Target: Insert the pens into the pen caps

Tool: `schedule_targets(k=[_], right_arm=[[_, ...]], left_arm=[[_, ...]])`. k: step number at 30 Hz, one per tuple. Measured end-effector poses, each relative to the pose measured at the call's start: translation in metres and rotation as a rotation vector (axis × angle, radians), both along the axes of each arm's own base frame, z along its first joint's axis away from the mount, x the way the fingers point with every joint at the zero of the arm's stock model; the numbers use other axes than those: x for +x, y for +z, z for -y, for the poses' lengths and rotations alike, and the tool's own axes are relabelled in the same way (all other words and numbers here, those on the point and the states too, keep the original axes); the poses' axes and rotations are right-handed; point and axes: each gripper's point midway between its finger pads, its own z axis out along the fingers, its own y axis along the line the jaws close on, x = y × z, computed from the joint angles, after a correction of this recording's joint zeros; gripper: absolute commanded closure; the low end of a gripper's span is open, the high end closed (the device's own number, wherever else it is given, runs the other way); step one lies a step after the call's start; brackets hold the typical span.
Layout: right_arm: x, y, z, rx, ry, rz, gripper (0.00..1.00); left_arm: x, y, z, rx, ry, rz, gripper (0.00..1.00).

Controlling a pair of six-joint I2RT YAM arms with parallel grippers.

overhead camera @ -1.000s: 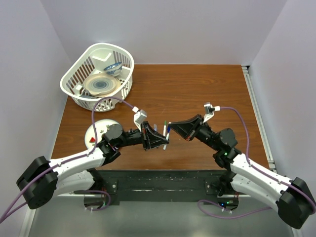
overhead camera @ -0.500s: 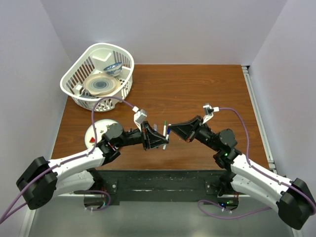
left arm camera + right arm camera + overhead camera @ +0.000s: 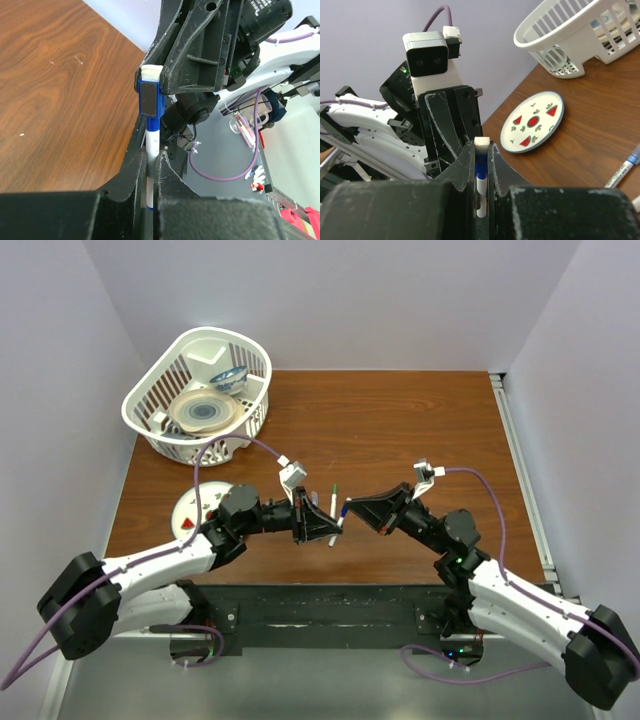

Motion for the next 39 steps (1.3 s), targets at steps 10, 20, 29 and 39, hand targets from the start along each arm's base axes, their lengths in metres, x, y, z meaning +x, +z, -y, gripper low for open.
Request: schedule_targets(k=[10,20,29,39], right_arm=[[0.008,-0.022,-0.005,-0.053,-0.002,-0.035,1.0],[0.01,-0.04,-0.009,-0.093,-0.007,-0.066,1.0],[0.016,-0.047,-0.01,-0.13,-0.067,-0.059,1.0],[0.015,-0.058,-0.015,-0.185,-0.111,-0.07,1.0]], left_arm=[[0.01,-0.021,0.002,0.079,0.002,-0.02,1.0],[0.016,-0.037,0.001,0.142,0.001,-0.009,1.0],[0.027,-0.043,0.002,0.239,-0.008,-0.002,1.0],[0.029,-0.053,-0.004,0.271,-0.028,-0.029,1.0]])
